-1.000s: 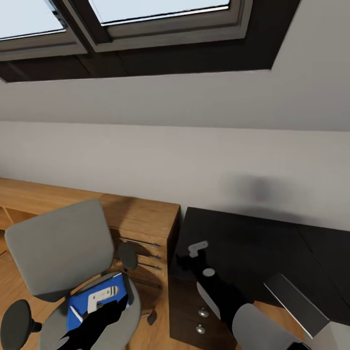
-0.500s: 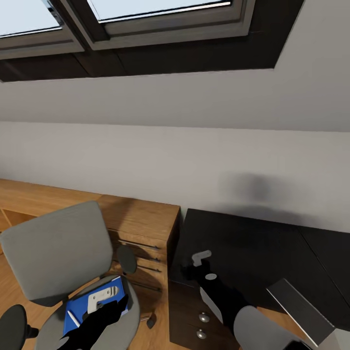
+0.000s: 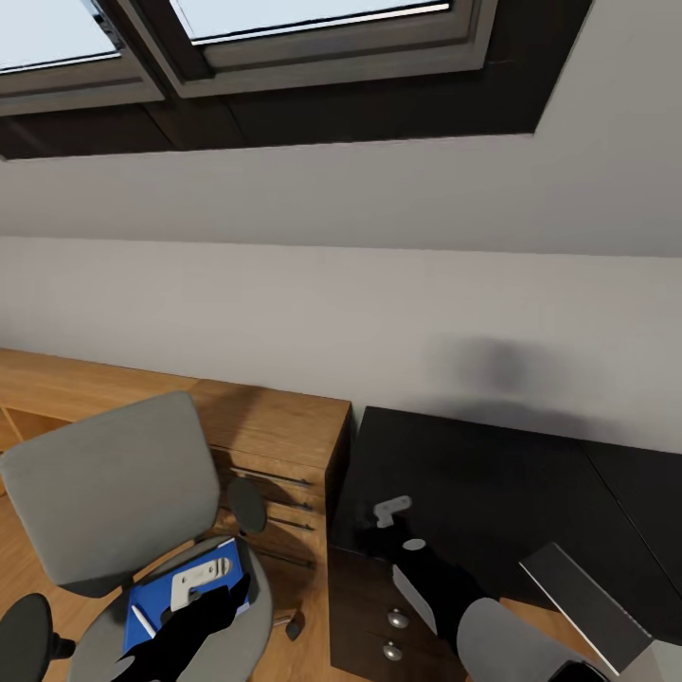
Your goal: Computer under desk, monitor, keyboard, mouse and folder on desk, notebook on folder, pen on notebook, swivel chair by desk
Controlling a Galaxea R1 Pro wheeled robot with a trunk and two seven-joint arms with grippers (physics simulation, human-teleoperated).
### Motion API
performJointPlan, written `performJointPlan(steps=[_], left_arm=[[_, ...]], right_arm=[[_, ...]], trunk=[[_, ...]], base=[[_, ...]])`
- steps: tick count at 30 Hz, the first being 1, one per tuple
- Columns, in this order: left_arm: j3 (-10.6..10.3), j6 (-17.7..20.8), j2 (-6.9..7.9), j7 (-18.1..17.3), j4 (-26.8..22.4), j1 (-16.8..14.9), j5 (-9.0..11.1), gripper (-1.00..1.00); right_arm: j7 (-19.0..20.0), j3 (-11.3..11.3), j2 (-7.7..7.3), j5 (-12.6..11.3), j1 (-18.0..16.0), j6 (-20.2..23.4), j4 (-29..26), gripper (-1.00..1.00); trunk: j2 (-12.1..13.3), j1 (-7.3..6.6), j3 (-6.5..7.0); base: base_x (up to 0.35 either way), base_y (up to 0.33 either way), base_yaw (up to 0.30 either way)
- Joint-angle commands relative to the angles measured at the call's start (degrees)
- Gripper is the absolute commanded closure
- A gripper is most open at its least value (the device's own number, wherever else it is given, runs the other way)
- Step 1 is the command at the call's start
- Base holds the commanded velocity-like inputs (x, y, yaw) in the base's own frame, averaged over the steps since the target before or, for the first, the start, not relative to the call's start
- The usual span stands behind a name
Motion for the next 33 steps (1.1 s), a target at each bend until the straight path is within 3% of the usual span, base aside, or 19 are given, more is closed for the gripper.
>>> performJointPlan(steps=[1, 7, 14, 19, 33], left_arm=[[-0.10, 0.14, 0.05, 0.55, -0.10, -0.01, 0.60, -1.00], [-0.05, 0.07, 0.05, 0.55, -0.10, -0.01, 0.58, -1.00], [-0.02, 0.03, 0.07, 0.55, -0.10, 0.00, 0.58, -1.00], [-0.02, 0.03, 0.06, 0.55, -0.10, 0.00, 0.64, -1.00], [0.22, 0.03, 0.05, 0.63, -0.10, -0.01, 0.84, -1.00]], right_arm=[[0.55, 0.39, -0.06, -0.54, -0.05, 0.05, -0.08, -1.00], [3.91, 0.29, -0.47, -0.49, -0.05, -2.48, -0.14, -1.00], [4.17, 0.31, -0.83, -0.57, -0.05, -3.19, -0.22, -1.00], [4.32, 0.47, -0.91, -0.57, -0.05, -6.58, -0.35, -1.00], [4.45, 0.33, -0.90, -0.78, -0.05, -6.95, -0.70, -1.00]], trunk=[[-0.05, 0.01, -0.06], [-0.05, 0.01, -0.06], [-0.05, 0.01, -0.06], [-0.05, 0.01, -0.06], [-0.05, 0.01, -0.06]], base=[[0.000, 0.000, 0.000], [0.000, 0.000, 0.000], [0.136, 0.028, 0.000], [0.063, 0.009, 0.000], [0.002, 0.000, 0.000]])
